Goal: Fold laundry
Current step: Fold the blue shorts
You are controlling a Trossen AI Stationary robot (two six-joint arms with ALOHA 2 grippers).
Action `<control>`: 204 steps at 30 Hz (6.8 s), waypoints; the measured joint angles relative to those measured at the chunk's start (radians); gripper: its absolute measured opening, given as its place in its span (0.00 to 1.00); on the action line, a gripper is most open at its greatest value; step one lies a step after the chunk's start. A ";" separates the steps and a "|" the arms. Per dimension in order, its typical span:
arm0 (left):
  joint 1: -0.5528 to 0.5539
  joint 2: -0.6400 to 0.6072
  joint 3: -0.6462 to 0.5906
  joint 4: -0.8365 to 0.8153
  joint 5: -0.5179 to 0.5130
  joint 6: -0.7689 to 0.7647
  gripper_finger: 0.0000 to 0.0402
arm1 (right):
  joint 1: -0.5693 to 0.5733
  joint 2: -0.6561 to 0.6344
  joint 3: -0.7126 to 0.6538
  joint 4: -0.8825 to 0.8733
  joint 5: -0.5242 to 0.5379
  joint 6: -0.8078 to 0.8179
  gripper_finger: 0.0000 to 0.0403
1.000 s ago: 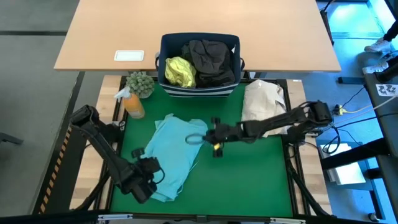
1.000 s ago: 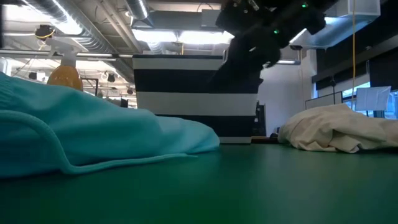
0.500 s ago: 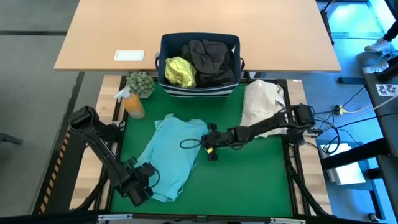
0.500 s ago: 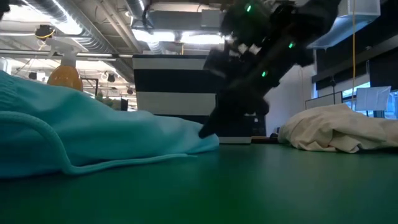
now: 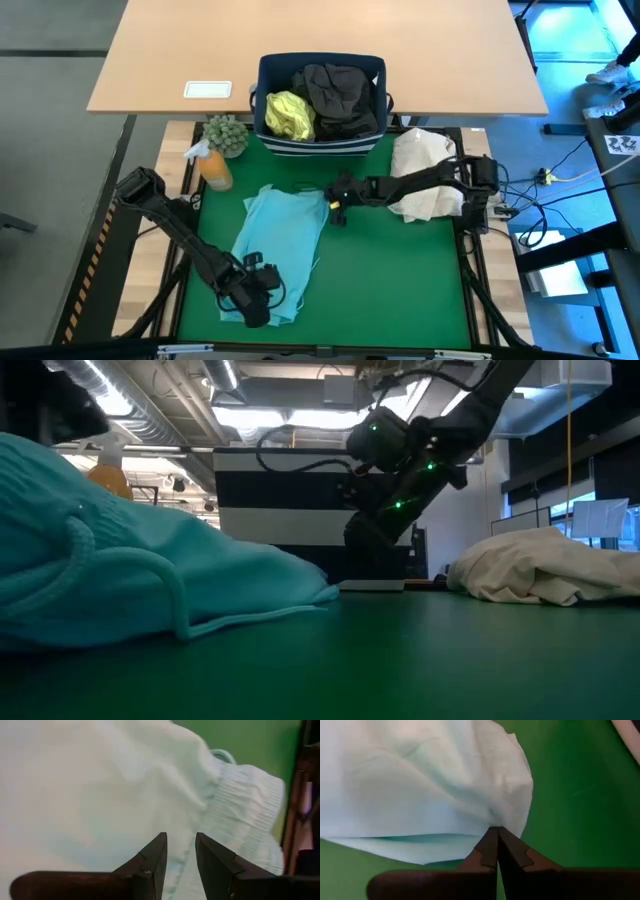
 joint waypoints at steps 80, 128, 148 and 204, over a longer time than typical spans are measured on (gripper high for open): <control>-0.175 -0.009 -0.033 -0.058 -0.106 -0.131 0.00 | 0.487 -0.210 0.000 -0.134 0.150 -0.121 0.02; -0.039 -0.022 -0.033 0.179 -0.185 0.106 0.00 | 0.631 0.083 0.063 0.209 0.176 -0.552 0.79; -0.025 -0.022 -0.033 0.175 -0.232 0.128 0.00 | 0.642 0.157 0.117 0.303 0.199 -0.607 0.79; -0.029 -0.137 -0.002 0.135 -0.190 0.314 0.19 | 0.490 0.095 0.182 0.151 0.199 -0.030 0.02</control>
